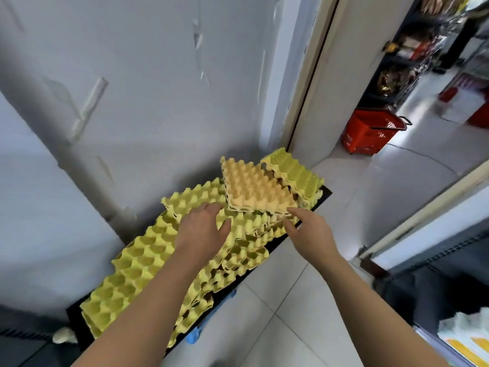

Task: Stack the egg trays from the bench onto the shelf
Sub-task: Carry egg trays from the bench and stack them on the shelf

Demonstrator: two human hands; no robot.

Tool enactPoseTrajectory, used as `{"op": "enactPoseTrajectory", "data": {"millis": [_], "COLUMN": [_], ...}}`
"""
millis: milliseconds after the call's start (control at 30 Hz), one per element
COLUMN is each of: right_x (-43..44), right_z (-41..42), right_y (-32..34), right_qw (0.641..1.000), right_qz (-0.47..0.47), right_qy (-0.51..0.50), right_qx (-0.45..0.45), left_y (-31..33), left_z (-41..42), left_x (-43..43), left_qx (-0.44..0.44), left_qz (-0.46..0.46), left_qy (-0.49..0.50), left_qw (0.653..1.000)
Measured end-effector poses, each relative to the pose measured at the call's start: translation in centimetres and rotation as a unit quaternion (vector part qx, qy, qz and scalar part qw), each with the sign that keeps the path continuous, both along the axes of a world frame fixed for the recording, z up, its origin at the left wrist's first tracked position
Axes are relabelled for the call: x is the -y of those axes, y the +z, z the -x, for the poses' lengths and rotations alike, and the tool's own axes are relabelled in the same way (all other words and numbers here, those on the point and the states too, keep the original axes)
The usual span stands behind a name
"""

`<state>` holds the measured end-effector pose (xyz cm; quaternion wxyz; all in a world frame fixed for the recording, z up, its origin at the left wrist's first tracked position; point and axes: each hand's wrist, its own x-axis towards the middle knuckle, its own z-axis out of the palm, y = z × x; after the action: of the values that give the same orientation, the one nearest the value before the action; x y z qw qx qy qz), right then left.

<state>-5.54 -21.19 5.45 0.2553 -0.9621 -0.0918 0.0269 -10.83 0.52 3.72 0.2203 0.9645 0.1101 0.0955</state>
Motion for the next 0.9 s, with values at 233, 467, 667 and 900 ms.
{"op": "enactPoseTrajectory", "data": {"millis": [233, 467, 667, 900], "right_x": [5.1, 10.3, 11.6, 11.0], "right_z": [-12.8, -25.4, -32.5, -37.6], "right_y": [-2.8, -7.5, -12.3, -19.5], "right_qw": [0.999, 0.994, 0.984, 0.958], "right_qz": [-0.023, -0.047, -0.055, -0.077], "right_qy": [-0.026, -0.027, -0.042, -0.101], "right_qx": [-0.029, -0.095, -0.162, -0.258], "left_y": [-2.0, -4.9, -8.6, -14.3], "left_z": [-14.0, -26.5, -35.6, -44.6], "left_x": [4.4, 9.7, 11.3, 10.2], "left_qx": [-0.037, -0.083, -0.11, -0.183], "left_qz": [0.019, 0.054, 0.057, 0.002], "left_qy": [-0.006, 0.03, 0.028, 0.008], "left_qw": [0.999, 0.995, 0.992, 0.983]}}
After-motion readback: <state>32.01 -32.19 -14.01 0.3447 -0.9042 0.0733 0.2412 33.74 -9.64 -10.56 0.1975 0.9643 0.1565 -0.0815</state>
